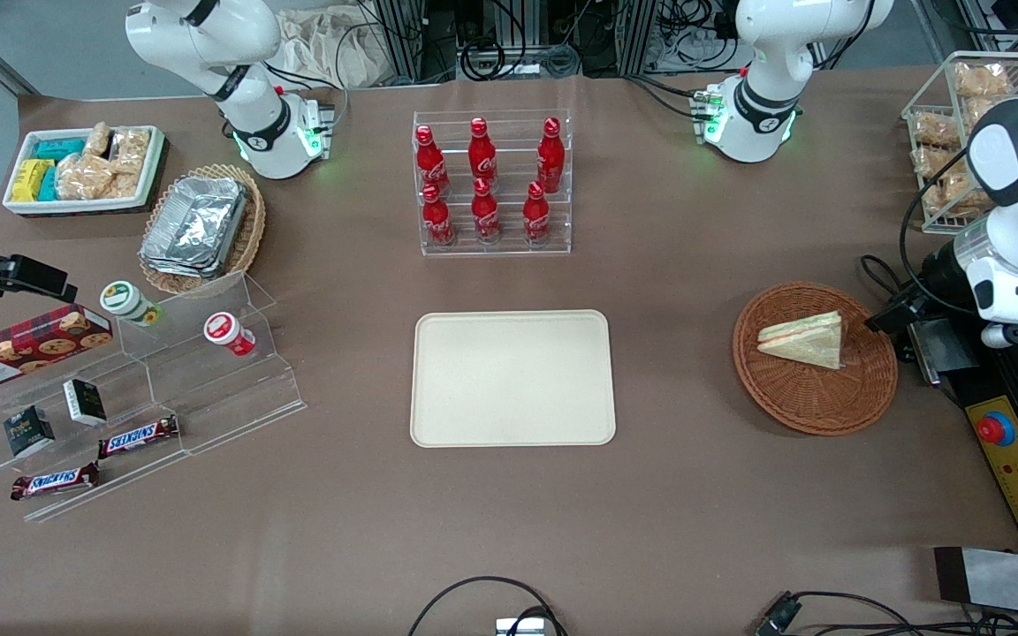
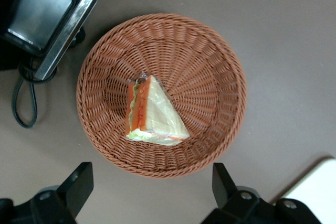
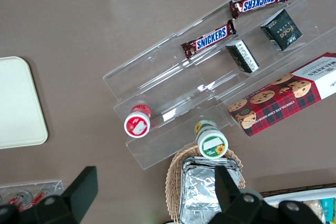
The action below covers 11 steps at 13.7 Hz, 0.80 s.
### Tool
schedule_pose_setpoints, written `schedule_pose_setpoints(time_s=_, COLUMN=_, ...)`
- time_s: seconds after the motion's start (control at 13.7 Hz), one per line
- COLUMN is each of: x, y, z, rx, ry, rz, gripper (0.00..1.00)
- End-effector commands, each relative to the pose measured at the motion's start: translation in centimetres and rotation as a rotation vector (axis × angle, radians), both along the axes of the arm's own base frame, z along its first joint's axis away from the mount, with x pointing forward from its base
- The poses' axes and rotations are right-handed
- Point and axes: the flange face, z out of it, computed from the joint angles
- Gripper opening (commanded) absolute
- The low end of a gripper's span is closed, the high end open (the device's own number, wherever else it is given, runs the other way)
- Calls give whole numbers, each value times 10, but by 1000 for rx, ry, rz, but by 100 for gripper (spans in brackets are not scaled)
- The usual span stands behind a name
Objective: Place sandwich from basket to tray
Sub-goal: 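Move the left gripper above the wrapped sandwich in the wicker basket, then lower the open left gripper onto the sandwich's upright edge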
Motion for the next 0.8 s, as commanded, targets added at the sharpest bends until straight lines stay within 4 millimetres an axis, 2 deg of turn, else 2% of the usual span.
schedule_pose_setpoints(time_s=0.0, x=-11, y=6, z=-18, rx=-4, ry=-11, rz=99, gripper=100)
schedule_pose_setpoints(time_s=0.07, x=-11, y=14, z=-26, rx=-9, ry=2, rz=140, gripper=100)
schedule_pose_setpoints(time_s=0.37, x=-8, y=24, z=-47, rx=-41, ry=29, rz=266, gripper=100)
schedule_pose_setpoints(time_s=0.73, x=-8, y=25, z=-84, rx=-49, ry=17, rz=365, gripper=100)
